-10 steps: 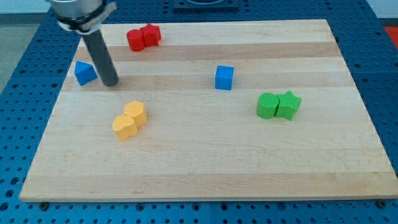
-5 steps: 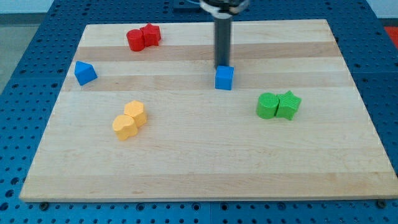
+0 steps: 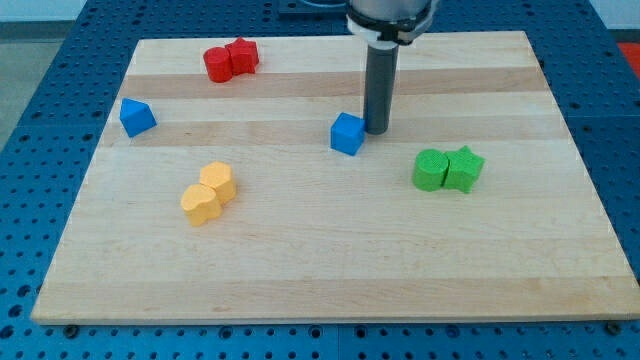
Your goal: Push the blue cube bottom to the blue triangle
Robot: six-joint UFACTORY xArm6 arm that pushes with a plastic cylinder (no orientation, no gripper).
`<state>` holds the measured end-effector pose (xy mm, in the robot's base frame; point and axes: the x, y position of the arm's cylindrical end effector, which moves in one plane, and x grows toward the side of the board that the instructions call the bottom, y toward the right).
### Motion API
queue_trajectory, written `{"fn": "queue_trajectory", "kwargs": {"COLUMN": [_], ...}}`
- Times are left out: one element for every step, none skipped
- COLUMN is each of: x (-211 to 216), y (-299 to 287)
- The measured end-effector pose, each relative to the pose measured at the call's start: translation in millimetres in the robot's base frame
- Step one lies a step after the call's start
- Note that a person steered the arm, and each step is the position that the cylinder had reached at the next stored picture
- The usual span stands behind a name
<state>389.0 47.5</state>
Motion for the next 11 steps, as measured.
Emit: {"fn": "queue_trajectory", "kwargs": {"x": [18.5,32.3,35.7,38.5,57.7,75.0,78.7,71.6,67.5,52.0,36.1], "y": [-17.0,-42.7,-73.0,-107.7,-134.0,-144.0,-164.4,-175.2,-164.8,-161.7,-161.7]}}
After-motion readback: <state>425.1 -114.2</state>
